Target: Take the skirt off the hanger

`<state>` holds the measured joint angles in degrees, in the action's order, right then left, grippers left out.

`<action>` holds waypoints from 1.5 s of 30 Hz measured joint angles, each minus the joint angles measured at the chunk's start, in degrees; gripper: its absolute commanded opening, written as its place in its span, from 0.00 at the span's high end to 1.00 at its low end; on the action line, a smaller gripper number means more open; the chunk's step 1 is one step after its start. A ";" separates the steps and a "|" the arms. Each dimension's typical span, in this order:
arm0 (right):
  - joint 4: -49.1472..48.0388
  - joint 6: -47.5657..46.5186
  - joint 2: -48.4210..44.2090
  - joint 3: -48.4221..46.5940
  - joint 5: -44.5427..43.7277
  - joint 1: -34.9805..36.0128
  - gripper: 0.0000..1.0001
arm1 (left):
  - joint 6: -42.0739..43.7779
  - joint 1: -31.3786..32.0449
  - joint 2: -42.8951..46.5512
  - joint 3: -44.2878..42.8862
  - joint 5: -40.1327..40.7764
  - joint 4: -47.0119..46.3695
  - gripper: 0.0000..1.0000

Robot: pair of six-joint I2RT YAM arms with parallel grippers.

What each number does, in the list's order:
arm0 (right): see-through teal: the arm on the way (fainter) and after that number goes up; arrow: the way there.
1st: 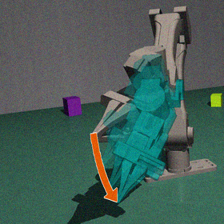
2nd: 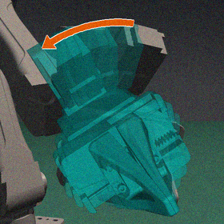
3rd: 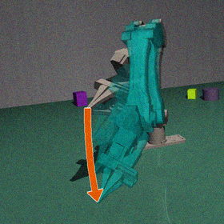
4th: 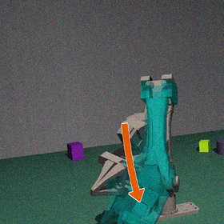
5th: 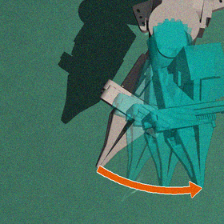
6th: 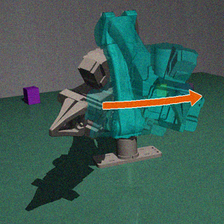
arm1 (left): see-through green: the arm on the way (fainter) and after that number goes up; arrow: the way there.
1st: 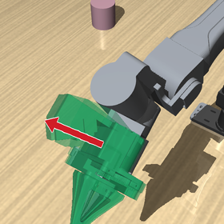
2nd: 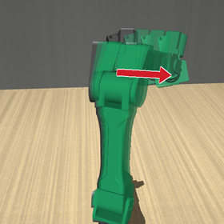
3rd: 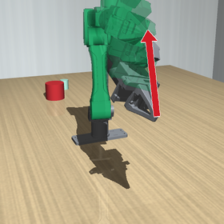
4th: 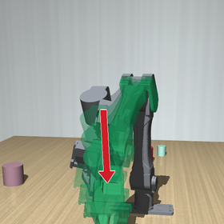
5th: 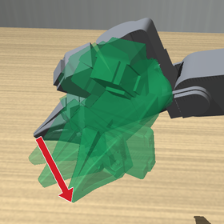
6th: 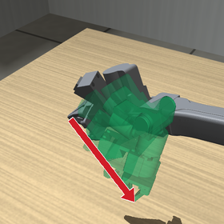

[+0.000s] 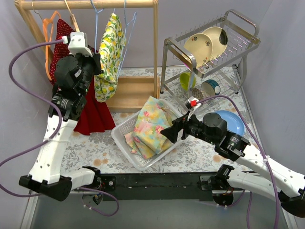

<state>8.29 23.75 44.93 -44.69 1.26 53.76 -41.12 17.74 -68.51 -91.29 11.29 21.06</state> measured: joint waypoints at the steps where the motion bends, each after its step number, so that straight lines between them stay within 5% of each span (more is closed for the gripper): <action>1: 0.48 -0.20 0.37 -0.61 -0.02 0.00 0.04 | -0.28 0.00 1.14 0.50 -0.31 0.42 1.00; 17: -0.26 -1.62 10.14 -11.98 3.45 1.14 0.09 | -10.23 0.00 14.43 4.00 -8.11 15.96 1.00; 28: -5.99 -6.21 31.69 -30.45 -0.76 18.62 0.04 | -15.47 0.00 23.74 3.23 -13.88 28.41 1.00; 45: -13.29 -8.74 43.25 -40.00 -7.19 24.76 0.10 | -17.64 0.02 30.45 5.57 -17.33 33.79 1.00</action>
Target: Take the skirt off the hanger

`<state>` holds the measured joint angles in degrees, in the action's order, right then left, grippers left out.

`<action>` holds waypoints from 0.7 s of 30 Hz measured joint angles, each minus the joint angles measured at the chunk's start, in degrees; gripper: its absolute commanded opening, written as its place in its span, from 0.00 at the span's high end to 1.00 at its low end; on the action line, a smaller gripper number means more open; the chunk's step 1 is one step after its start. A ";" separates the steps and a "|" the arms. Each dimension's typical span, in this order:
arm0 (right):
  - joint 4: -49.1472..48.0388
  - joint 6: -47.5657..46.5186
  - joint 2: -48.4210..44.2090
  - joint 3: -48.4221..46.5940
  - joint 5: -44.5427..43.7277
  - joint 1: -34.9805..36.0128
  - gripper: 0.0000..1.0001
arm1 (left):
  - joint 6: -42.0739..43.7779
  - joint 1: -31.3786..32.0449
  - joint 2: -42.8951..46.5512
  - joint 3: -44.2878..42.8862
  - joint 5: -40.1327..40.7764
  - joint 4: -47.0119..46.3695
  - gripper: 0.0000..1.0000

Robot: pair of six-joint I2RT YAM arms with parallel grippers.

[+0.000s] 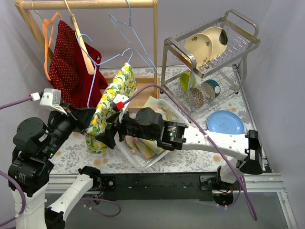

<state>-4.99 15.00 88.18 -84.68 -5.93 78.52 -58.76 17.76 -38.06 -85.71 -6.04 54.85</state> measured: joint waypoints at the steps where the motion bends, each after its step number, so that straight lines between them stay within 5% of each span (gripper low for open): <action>1: -0.09 -0.09 0.85 -0.44 -0.15 0.11 0.22 | -0.20 0.00 0.15 0.07 -0.39 0.02 1.00; 3: -0.13 -0.42 2.32 -0.98 -0.52 0.44 0.55 | -0.33 0.00 0.42 0.20 -0.87 0.04 1.00; 4: -0.13 -0.61 2.82 -1.11 -0.79 0.55 0.87 | -0.44 0.00 0.52 0.31 -0.98 0.04 1.00; 5: -0.09 -0.68 3.30 -1.29 -1.42 0.66 0.98 | -0.46 0.00 0.61 0.48 -1.01 0.04 1.00; 12: -0.83 -0.74 0.09 2.84 -4.59 0.70 0.99 | -0.42 0.00 1.18 1.09 0.15 0.44 1.00; 21: 4.39 -6.08 -25.83 18.18 -11.54 0.83 0.99 | 0.28 0.24 1.79 1.79 2.05 0.35 1.00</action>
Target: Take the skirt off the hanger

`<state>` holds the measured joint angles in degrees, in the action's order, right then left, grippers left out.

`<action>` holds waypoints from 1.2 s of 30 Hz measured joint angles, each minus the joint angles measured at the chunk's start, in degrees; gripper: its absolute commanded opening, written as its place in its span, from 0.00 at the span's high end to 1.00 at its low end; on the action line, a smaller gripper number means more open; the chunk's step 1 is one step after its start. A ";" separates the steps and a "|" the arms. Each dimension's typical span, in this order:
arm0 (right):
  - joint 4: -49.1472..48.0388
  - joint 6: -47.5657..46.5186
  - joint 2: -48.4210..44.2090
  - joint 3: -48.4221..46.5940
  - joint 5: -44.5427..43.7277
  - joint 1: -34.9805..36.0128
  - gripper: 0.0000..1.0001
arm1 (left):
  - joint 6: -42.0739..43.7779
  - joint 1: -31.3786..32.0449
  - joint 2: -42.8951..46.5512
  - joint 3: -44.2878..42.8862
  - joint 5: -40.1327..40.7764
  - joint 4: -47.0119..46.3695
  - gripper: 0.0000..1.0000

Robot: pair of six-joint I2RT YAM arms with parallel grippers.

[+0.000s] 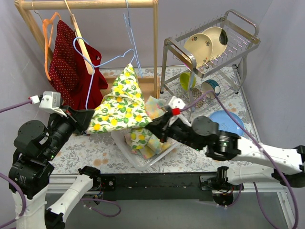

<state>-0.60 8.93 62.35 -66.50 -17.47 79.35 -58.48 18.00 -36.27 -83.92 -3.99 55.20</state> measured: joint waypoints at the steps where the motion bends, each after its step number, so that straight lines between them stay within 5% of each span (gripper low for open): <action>1: 1.31 -0.35 -2.23 0.74 -1.16 0.00 0.99 | 0.17 0.02 0.07 0.02 0.39 -0.04 1.00; 14: 13.00 -4.59 -21.66 3.56 -12.70 -0.07 0.99 | 1.79 0.11 0.44 0.59 7.50 -1.57 1.00; 36: 9.86 -14.21 -8.28 3.39 -22.58 -0.48 0.99 | 1.55 0.13 -3.69 -3.30 6.86 -11.69 1.00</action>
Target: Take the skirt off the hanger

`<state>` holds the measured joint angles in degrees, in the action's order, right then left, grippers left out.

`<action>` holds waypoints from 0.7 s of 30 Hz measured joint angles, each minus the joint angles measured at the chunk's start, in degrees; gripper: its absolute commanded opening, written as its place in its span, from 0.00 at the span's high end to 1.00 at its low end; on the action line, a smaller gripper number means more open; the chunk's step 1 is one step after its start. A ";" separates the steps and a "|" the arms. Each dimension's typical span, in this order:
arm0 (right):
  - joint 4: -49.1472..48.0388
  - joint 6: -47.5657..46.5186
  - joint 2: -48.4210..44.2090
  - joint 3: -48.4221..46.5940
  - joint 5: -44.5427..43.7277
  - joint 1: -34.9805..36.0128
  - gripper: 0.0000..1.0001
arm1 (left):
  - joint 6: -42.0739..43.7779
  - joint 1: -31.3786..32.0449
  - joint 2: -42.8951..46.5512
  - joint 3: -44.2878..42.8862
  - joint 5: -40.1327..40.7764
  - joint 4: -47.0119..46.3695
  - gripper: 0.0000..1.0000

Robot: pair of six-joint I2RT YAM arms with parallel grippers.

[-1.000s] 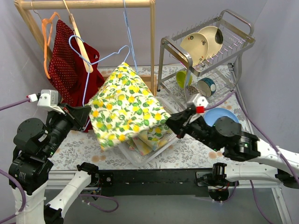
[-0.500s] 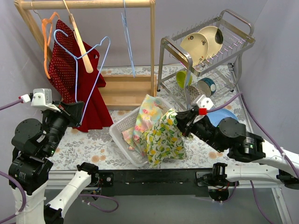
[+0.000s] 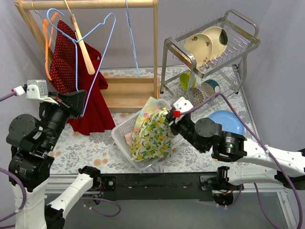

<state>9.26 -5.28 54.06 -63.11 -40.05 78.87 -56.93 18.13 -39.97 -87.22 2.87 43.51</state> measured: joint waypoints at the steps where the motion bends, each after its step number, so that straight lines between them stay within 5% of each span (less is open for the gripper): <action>1: -0.57 -0.39 0.90 0.00 0.02 -0.52 0.99 | 0.02 -0.02 -0.46 -0.11 -0.04 -0.74 1.00; 9: -2.43 2.47 9.16 1.62 7.19 -12.15 0.99 | 0.46 -0.02 -4.94 -0.63 0.13 -5.33 1.00; 21: -13.70 14.29 20.13 22.23 17.57 -19.41 0.99 | 4.11 0.00 -8.09 -0.02 4.55 -9.03 1.00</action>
<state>-4.45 9.02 74.19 -40.88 -22.48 59.46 -52.82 18.13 -48.05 -87.24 7.42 34.48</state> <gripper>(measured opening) 0.044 0.036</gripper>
